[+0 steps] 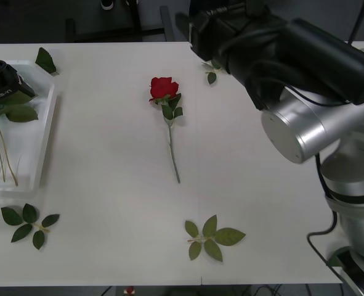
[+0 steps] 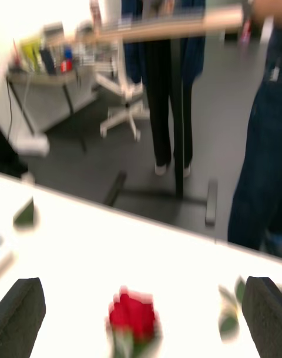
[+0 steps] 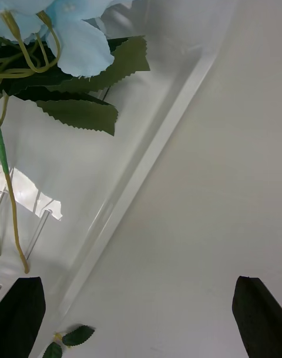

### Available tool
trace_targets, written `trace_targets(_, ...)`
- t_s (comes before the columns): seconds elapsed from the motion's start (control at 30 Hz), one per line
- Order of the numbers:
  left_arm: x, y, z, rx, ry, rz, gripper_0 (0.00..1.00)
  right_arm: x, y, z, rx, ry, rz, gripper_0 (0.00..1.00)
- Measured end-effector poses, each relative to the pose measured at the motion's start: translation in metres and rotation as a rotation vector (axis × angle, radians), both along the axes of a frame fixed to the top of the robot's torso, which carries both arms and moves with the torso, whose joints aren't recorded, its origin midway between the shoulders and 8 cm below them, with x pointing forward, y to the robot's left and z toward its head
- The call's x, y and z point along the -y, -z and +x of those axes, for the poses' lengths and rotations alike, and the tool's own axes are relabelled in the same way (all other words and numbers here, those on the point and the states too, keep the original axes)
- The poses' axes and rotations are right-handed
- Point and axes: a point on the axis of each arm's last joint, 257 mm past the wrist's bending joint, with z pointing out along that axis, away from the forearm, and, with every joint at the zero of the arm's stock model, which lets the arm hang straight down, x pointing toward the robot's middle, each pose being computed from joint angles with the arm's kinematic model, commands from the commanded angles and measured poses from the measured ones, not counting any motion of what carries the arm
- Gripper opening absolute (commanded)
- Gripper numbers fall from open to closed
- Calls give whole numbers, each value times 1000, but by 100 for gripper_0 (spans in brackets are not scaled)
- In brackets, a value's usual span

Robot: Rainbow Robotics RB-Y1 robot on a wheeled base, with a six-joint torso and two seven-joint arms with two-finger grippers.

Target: Place the red flowers into the right box and the blue flowers into the left box. If a person shows an open palm, hand one flower to the person first, then continue sorting.

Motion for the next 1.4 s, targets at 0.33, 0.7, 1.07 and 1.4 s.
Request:
trace_targets(0.33, 13, 6, 2, -7, 17, -16, 93, 73, 132, -12, -310, 40, -83, 97)
trace_targets(0.7, 72, 40, 7, -68, -51, -52, 93, 69, 178, -15, -367, -173, -133, 98)
trace_targets(1.07, 182, 51, 33, -34, -130, -54, 92, 83, 145, -56, -406, -392, -60, 97)
trace_targets(1.4, 254, 95, 21, 31, -180, 88, 93, 105, 129, -62, -355, -450, -107, 98)
